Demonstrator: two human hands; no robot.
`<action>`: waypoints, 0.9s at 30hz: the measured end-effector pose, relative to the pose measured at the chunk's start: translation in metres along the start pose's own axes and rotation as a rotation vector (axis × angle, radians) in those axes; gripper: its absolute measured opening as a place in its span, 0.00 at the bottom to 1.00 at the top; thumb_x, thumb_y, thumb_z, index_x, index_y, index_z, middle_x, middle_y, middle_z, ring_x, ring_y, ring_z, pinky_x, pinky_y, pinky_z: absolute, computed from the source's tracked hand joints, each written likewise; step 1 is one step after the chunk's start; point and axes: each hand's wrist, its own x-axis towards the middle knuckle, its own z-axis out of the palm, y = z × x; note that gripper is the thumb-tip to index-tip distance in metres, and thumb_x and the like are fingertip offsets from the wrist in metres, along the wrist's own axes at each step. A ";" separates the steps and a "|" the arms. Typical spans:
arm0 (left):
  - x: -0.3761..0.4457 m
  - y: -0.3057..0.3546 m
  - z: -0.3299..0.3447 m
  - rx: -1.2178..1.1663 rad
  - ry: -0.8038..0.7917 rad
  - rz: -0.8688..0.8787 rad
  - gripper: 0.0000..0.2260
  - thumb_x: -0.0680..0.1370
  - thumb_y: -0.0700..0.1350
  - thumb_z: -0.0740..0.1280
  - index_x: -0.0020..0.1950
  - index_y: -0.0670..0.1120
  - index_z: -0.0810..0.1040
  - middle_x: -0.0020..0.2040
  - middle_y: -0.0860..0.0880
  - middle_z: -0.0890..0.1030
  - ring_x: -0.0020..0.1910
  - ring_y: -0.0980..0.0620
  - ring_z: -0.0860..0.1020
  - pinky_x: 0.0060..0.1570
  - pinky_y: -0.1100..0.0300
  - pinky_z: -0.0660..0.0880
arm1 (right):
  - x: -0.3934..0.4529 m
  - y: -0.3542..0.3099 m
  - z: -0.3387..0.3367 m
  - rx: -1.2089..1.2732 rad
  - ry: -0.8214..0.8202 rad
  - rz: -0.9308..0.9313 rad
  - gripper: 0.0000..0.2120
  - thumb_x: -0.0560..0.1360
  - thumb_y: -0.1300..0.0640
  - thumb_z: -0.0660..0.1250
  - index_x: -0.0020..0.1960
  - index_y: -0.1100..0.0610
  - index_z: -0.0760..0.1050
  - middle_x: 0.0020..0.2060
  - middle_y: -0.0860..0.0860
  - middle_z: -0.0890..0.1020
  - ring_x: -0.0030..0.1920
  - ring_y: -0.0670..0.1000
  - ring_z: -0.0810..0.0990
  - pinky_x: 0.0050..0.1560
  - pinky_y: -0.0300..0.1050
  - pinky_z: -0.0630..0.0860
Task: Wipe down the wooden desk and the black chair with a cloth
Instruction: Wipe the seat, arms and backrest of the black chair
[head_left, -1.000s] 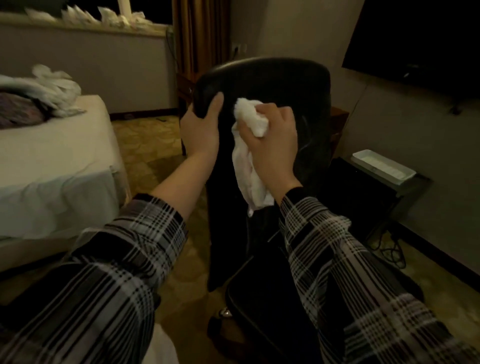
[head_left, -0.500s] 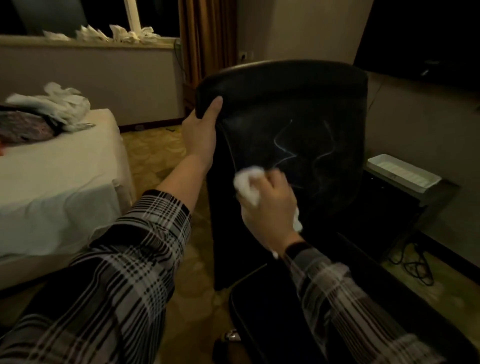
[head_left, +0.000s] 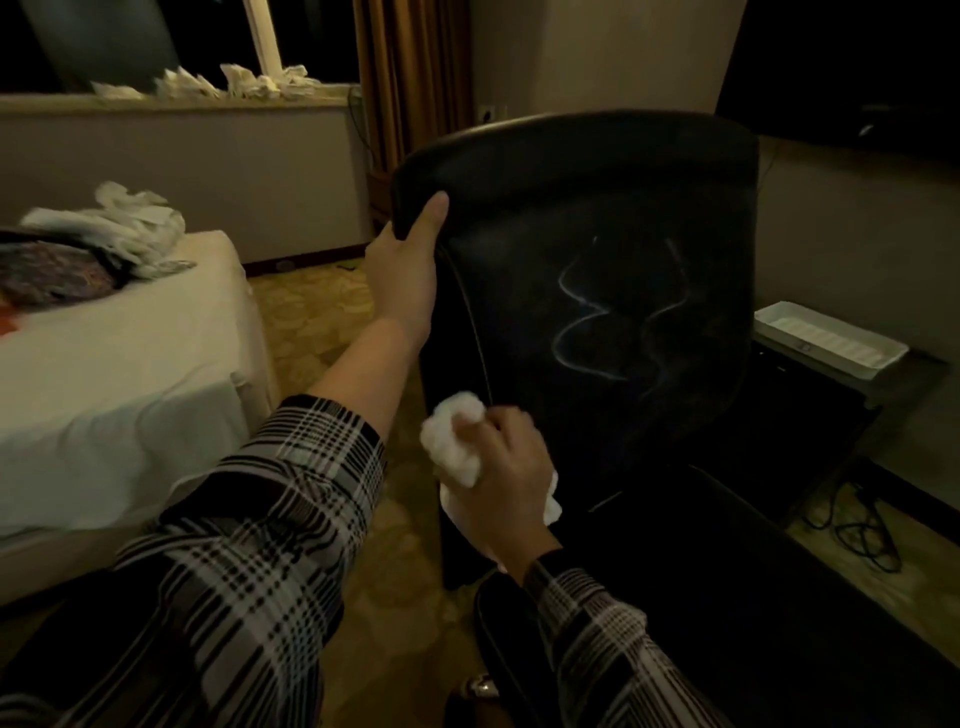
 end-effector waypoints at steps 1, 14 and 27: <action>0.001 -0.001 0.000 -0.004 0.001 0.005 0.10 0.75 0.52 0.69 0.52 0.48 0.79 0.52 0.47 0.82 0.53 0.50 0.80 0.59 0.50 0.75 | 0.009 -0.003 -0.005 0.079 0.074 0.087 0.13 0.68 0.54 0.65 0.53 0.50 0.72 0.46 0.51 0.73 0.42 0.58 0.76 0.41 0.53 0.74; 0.006 -0.007 0.009 0.009 0.101 0.063 0.03 0.75 0.50 0.69 0.46 0.53 0.79 0.47 0.53 0.82 0.48 0.56 0.80 0.52 0.59 0.77 | 0.192 0.028 -0.051 -0.054 0.355 0.394 0.14 0.71 0.47 0.68 0.48 0.57 0.74 0.48 0.56 0.76 0.50 0.58 0.75 0.51 0.56 0.72; -0.008 -0.002 0.008 0.030 0.129 0.079 0.04 0.76 0.54 0.68 0.48 0.56 0.77 0.50 0.55 0.82 0.51 0.57 0.79 0.57 0.57 0.76 | 0.132 0.013 -0.052 0.080 0.228 0.396 0.11 0.70 0.49 0.68 0.40 0.50 0.66 0.41 0.49 0.74 0.44 0.53 0.75 0.45 0.50 0.72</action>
